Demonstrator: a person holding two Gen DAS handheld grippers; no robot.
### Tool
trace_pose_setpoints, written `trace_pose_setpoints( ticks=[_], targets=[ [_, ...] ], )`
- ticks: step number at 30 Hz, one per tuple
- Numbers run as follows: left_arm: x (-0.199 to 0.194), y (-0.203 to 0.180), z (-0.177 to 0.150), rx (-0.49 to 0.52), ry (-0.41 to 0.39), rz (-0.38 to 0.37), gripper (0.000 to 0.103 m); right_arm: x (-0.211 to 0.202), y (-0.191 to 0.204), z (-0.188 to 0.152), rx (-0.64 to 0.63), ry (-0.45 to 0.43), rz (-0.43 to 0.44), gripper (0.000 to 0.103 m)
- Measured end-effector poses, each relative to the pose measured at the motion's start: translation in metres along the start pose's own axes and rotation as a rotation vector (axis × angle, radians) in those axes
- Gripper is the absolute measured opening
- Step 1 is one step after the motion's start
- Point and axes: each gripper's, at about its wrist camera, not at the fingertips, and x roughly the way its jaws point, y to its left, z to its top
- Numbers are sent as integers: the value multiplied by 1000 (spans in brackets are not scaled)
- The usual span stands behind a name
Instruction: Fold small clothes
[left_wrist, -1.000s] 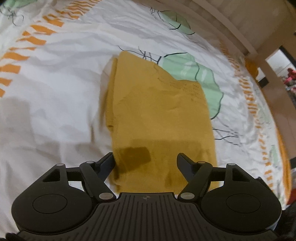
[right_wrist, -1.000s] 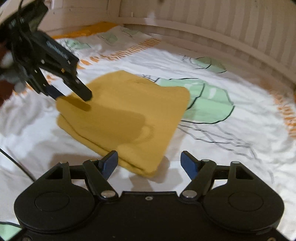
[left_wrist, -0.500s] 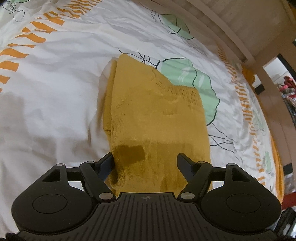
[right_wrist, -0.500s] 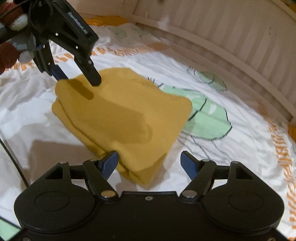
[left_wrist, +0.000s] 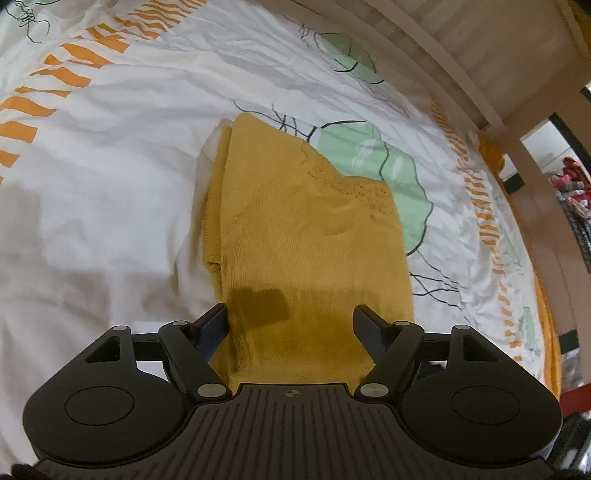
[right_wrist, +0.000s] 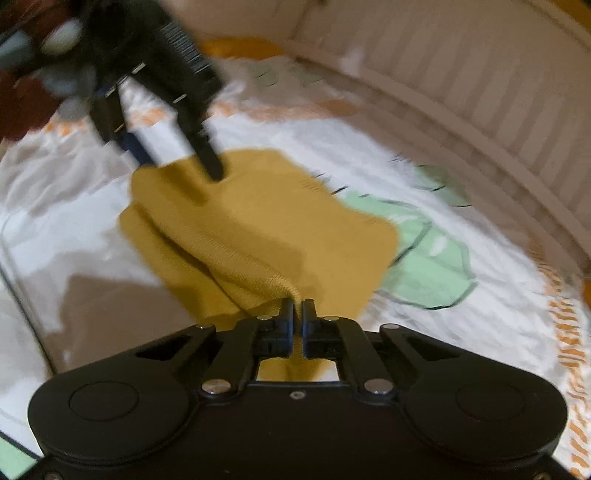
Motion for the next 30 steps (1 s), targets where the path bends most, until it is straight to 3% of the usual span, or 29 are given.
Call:
trace_pose_setpoints(
  ticks=[3, 6, 8, 12, 15, 16, 17, 20, 24, 30],
  targets=[
    [-1, -2, 0, 8, 5, -5, 72, 0, -7, -2, 27, 15, 14, 8],
    [2, 0, -2, 10, 23, 16, 72, 4, 5, -7, -15, 46, 95, 9],
    [4, 3, -3, 7, 33, 32, 72, 7, 15, -10, -61, 64, 127, 16],
    [2, 7, -4, -4, 30, 33, 72, 5, 21, -12, -86, 54, 105, 20],
    [0, 4, -3, 3, 18, -4, 71, 0, 18, -10, -58, 36, 95, 33],
    [0, 2, -3, 9, 17, -26, 71, 0, 16, -9, -53, 29, 89, 48],
    [0, -1, -4, 15, 21, -43, 71, -1, 15, -9, -44, 22, 87, 53],
    [2, -9, -6, 46, 43, -87, 71, -5, 11, -7, -13, -2, 101, 53],
    [6, -9, -8, 53, 64, -79, 71, -3, 2, -4, 79, -26, 219, 54],
    [7, 5, -10, 51, 139, -64, 71, 15, 9, -10, 85, 74, 380, 62]
  ],
)
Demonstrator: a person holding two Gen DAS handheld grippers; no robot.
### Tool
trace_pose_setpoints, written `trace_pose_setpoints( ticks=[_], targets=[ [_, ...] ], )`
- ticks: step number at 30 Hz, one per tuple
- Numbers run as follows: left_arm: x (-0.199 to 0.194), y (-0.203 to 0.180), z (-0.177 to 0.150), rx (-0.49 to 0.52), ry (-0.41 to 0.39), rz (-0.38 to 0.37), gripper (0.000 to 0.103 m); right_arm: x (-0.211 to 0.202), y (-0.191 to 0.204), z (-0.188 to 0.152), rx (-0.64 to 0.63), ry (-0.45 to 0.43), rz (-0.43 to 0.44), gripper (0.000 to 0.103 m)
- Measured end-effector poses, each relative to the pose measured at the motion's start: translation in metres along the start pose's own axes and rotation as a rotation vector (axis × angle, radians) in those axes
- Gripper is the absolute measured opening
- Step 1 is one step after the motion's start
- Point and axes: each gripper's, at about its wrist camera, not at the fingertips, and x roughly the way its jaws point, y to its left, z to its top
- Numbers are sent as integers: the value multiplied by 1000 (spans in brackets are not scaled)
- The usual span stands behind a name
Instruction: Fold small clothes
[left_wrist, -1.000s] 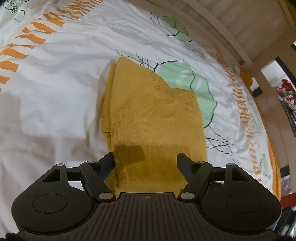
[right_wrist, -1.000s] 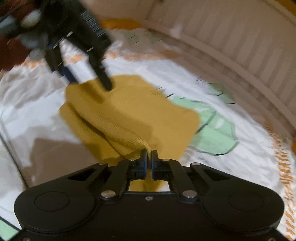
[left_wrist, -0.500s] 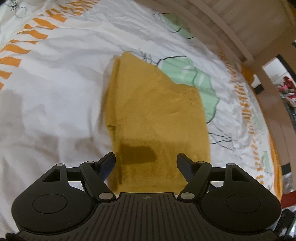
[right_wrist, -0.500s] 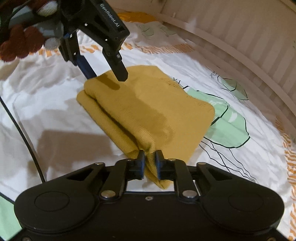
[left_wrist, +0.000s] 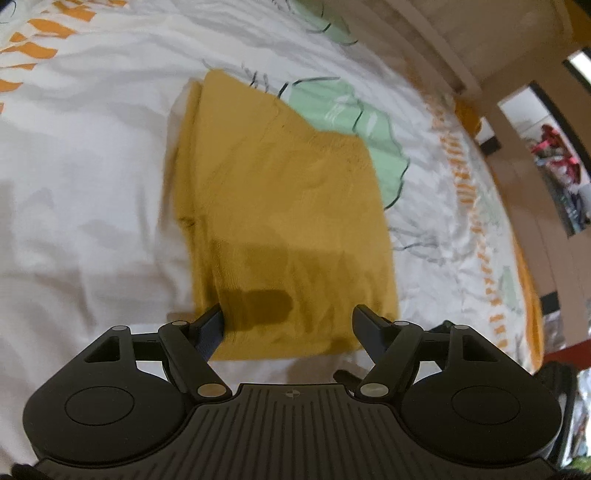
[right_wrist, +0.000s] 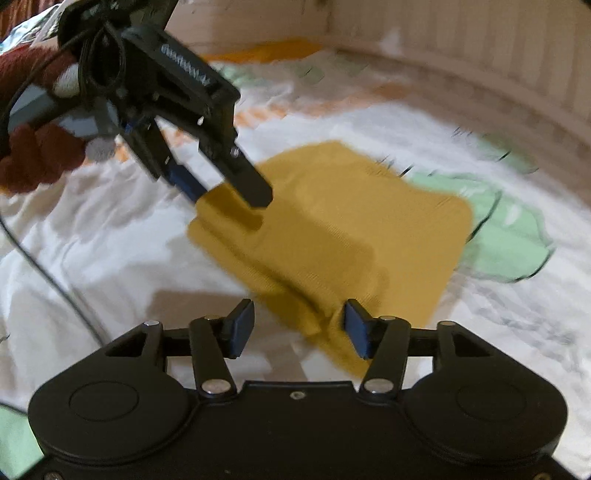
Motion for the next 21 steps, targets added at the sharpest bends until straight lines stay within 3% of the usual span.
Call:
trace_pose_setpoints(
  ticks=[6, 10, 13, 17, 21],
  targets=[
    [8, 13, -6, 25, 82, 143, 71, -4, 1, -1, -21, 10, 11, 64],
    [0, 6, -8, 74, 78, 173, 71, -17, -15, 2, 62, -34, 4, 64],
    [-24, 4, -5, 58, -17, 108, 71, -27, -34, 6, 162, -82, 1, 69],
    [-52, 10, -1, -41, -230, 23, 73, -33, -63, 7, 341, -140, 17, 79],
    [-44, 19, -1, -124, -281, 75, 73, -31, -93, 6, 519, -193, 34, 99]
  ],
)
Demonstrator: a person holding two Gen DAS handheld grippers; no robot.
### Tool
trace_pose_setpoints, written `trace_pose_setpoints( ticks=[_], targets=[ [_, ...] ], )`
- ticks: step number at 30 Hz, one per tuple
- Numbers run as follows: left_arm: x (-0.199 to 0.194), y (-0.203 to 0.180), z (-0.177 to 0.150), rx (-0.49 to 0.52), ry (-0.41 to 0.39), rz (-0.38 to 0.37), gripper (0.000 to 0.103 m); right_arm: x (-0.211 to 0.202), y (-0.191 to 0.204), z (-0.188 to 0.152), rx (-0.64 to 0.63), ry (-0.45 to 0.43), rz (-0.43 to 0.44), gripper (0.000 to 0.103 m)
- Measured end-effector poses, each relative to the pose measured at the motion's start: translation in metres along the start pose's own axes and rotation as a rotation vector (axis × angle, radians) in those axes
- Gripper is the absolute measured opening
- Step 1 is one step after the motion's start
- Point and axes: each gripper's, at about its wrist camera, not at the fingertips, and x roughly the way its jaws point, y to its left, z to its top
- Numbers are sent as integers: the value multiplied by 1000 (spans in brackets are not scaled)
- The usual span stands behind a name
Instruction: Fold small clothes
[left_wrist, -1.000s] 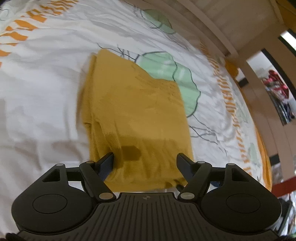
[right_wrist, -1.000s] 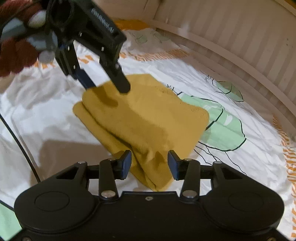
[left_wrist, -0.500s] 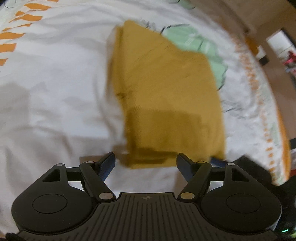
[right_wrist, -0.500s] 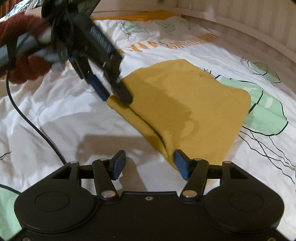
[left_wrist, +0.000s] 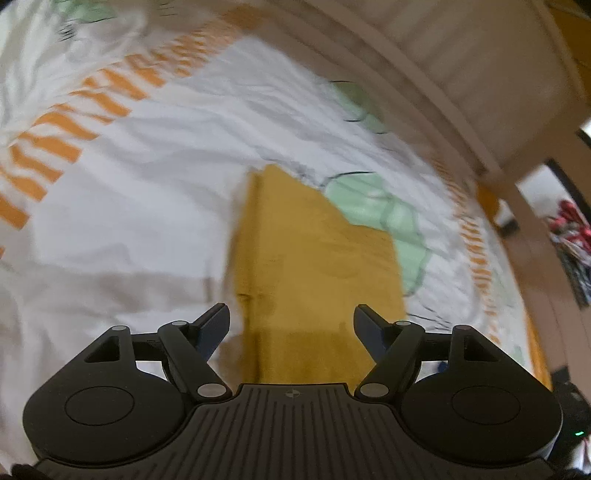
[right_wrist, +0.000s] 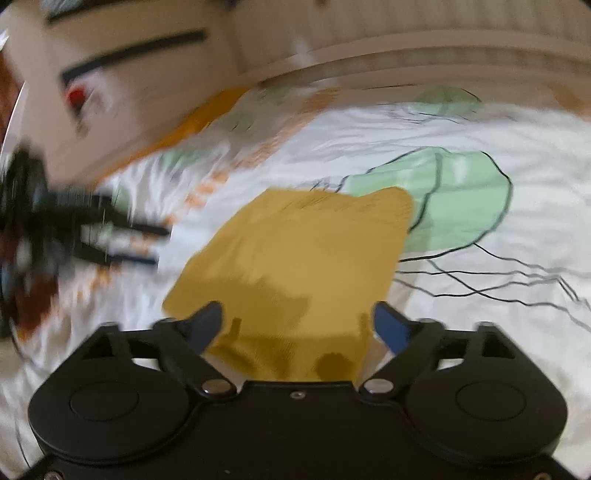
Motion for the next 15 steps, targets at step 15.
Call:
trace_pose_setpoints(
  ticks=[15],
  targets=[
    [41, -6, -29, 74, 128, 64, 73, 59, -72, 22, 320, 58, 52, 103]
  ],
)
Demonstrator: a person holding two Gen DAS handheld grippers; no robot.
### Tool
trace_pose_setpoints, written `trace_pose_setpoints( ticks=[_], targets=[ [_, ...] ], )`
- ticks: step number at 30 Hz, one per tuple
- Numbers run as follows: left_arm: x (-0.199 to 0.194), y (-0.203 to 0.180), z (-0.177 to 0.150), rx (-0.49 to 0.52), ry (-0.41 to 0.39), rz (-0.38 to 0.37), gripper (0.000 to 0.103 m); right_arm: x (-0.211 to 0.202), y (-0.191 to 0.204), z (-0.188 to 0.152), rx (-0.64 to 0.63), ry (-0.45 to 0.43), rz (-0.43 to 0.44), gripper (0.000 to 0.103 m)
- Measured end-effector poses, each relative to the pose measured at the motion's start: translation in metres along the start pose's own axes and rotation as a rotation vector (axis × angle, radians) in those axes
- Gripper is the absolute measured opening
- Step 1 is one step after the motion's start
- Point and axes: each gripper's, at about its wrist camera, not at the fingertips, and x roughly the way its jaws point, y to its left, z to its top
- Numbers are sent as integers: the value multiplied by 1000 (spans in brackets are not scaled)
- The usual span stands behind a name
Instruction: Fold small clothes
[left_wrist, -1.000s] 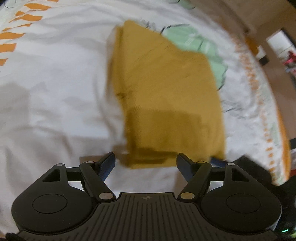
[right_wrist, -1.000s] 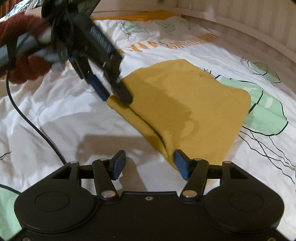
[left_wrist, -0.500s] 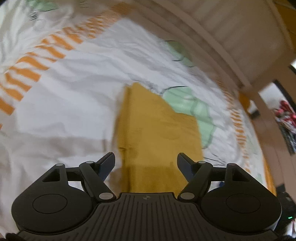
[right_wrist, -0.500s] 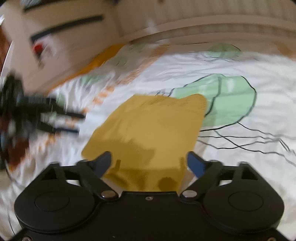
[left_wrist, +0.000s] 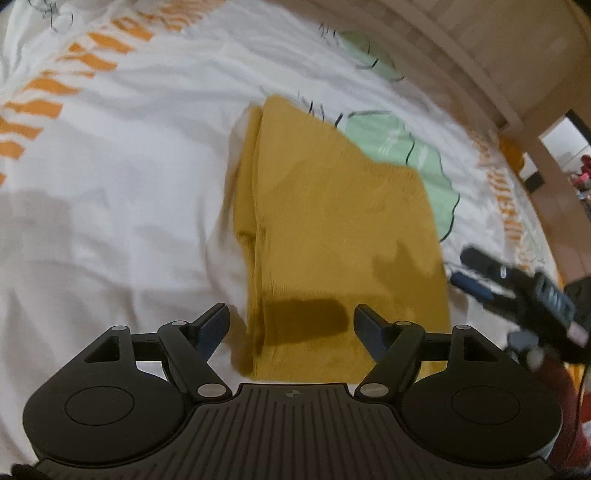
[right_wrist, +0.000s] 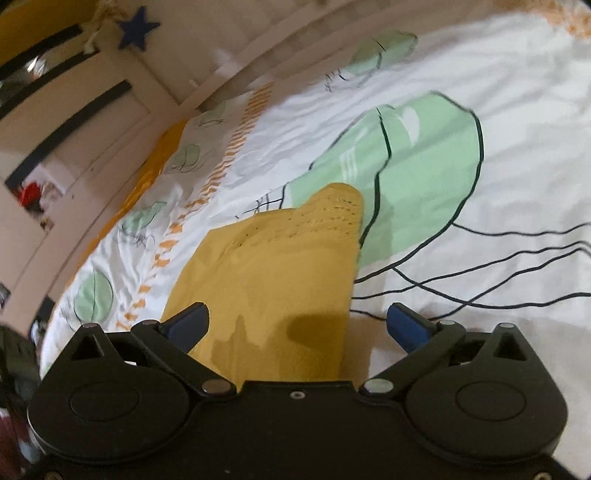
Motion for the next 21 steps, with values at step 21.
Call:
trace_pose_setpoints(
  ticks=[21],
  targets=[
    [28, -9, 6, -11, 40, -140, 79, 52, -8, 25, 47, 83, 145, 103]
  ],
)
